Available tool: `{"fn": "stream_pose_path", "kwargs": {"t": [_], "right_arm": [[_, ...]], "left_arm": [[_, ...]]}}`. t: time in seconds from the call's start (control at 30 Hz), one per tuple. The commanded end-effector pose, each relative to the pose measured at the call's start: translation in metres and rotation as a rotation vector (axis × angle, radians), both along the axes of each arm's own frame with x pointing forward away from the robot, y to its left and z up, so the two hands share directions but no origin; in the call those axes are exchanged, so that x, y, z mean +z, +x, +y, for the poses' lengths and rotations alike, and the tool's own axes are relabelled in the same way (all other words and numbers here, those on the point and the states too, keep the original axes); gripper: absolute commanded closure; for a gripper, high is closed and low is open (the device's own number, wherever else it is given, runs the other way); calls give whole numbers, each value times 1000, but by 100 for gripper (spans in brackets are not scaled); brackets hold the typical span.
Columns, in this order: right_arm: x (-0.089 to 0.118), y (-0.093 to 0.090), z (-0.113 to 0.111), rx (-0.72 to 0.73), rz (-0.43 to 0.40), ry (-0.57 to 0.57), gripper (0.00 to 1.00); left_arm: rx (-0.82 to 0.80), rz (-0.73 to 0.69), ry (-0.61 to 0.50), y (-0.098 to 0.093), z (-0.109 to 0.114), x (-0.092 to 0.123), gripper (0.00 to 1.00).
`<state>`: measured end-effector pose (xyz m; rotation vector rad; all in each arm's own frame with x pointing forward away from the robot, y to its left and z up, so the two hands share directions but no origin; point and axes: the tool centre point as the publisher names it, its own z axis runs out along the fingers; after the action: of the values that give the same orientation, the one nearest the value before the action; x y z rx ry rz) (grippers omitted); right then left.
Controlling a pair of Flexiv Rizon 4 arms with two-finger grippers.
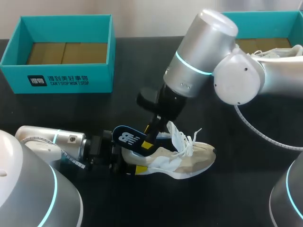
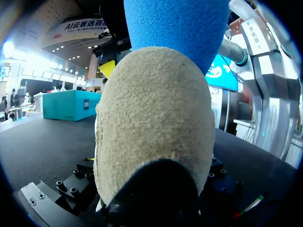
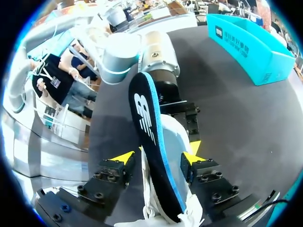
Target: Take the shoe out of the shoebox, open the shoe tongue, remove and reinsert the insole, then place the shoe into the shoebox
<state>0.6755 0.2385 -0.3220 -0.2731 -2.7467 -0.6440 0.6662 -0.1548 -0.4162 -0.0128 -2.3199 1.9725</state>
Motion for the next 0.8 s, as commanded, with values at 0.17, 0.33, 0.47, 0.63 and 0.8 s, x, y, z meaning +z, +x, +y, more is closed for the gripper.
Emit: {"fn": "stream_pose_path", "kwargs": {"t": [0.17,0.33,0.47,0.63,0.8], "right_arm": [[-8,0,6,12,37,18,54],[-12,-2,7,15,59,23,59],[-14,-4,8,17,78,29,67],[-18,-5,7,12,100,37,76],[-18,-5,8,15,110,39,98]], "left_arm": [[3,-1,0,1,1,-2,100],[3,-1,0,1,1,-2,100],[3,-1,0,1,1,-2,100],[3,-1,0,1,1,-2,100],[3,-1,0,1,1,-2,100]]}}
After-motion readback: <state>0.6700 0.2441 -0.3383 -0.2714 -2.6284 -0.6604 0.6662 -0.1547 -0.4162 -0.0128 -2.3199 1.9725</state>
